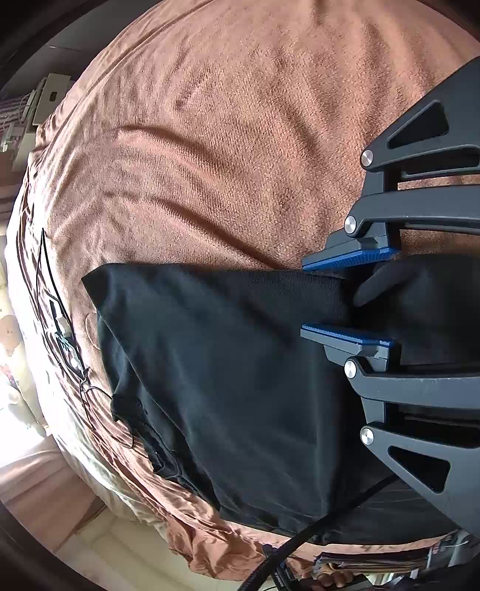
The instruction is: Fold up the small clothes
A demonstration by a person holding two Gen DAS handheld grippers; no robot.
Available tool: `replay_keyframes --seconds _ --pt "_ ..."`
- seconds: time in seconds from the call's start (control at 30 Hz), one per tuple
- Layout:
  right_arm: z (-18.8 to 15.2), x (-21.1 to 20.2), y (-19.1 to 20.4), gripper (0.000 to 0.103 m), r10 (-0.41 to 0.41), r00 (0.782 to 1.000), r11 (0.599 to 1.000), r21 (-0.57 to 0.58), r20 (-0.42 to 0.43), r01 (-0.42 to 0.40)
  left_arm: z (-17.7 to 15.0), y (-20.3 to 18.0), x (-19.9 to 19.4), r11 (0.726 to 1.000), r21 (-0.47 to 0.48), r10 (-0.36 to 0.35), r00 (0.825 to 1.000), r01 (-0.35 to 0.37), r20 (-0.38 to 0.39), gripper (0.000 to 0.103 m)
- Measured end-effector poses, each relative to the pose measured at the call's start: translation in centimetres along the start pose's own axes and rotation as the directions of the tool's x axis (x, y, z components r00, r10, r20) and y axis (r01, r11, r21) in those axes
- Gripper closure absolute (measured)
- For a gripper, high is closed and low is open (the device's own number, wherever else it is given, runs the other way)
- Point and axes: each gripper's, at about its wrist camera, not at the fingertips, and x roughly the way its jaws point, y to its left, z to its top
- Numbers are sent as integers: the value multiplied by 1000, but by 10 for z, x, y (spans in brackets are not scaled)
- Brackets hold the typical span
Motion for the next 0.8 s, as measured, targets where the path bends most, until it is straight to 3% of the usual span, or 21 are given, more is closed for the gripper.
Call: replay_keyframes --seconds 0.37,0.4,0.47,0.5,0.53,0.63,0.73,0.8 --pt "-2 12 -4 76 2 1000 1000 -27 -18 -3 -2 6 62 998 -30 -56 998 56 -19 44" --pt "-3 12 -3 76 -1 1000 1000 -30 -16 1 -2 6 66 997 -29 -70 997 69 -13 46" --pt "-3 11 0 76 -14 1000 999 -44 -13 13 -3 5 71 994 -24 -103 995 103 3 67" --pt "-4 11 1 76 -22 1000 999 -47 -9 22 -3 4 73 993 -19 -115 993 115 2 87" --pt "-4 10 1 76 -32 999 998 -47 -5 32 -3 2 74 993 -8 -115 993 115 2 94" --pt "-5 9 2 76 -52 999 997 -50 -1 51 0 -1 67 997 35 -65 997 63 48 97" --pt "-7 11 2 76 -58 998 997 -51 3 58 12 11 60 998 -17 -58 994 59 92 97" --pt "-8 9 4 76 -68 998 997 -48 9 68 16 15 62 999 -26 -18 995 21 95 97"
